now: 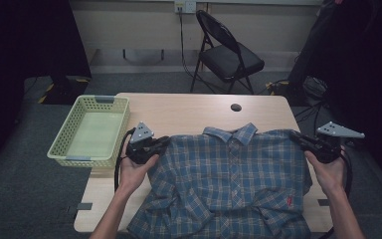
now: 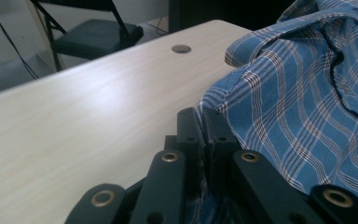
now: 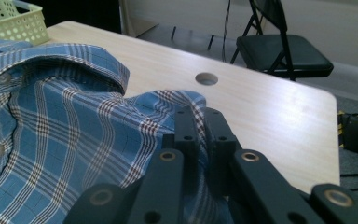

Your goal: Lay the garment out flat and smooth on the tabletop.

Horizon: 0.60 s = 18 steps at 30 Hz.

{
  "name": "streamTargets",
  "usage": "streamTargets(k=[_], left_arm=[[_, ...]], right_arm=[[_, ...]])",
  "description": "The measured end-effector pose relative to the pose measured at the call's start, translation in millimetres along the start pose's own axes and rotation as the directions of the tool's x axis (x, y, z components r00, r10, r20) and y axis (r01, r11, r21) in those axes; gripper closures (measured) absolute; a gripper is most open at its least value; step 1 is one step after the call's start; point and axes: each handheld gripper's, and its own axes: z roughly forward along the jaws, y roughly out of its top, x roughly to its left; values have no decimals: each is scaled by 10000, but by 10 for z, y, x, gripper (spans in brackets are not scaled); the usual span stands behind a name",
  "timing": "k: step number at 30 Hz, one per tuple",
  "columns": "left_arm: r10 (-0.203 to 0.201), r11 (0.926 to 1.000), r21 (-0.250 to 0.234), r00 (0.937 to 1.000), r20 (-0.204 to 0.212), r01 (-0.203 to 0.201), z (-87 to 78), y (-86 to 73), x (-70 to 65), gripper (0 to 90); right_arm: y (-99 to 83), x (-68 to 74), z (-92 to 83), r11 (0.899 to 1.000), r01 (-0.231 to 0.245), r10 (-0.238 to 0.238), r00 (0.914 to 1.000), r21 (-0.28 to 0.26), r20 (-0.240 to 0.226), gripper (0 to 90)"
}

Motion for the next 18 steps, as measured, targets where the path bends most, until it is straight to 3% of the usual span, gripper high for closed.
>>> streamTargets(k=[8, 12, 17, 18], left_arm=[[559, 9983, -159, 9981, -259, -563, -106, 336, 30, 864], [572, 9980, -253, 9973, -468, -584, -124, 489, 90, 864], [441, 9964, -698, 9968, -671, -487, -200, 682, 157, 864], [626, 9952, -697, 9944, -851, -687, -221, 745, 147, 864]], right_arm=[[214, -22, 1, 9996, 41, -37, 9998, -265, 173, 857], [350, -32, 13, 9987, 39, -29, 9998, -515, 192, 857], [513, -25, 21, 9975, 224, -209, 9995, -675, 238, 858], [597, -24, 14, 9964, 261, -236, 9992, -808, 318, 858]])
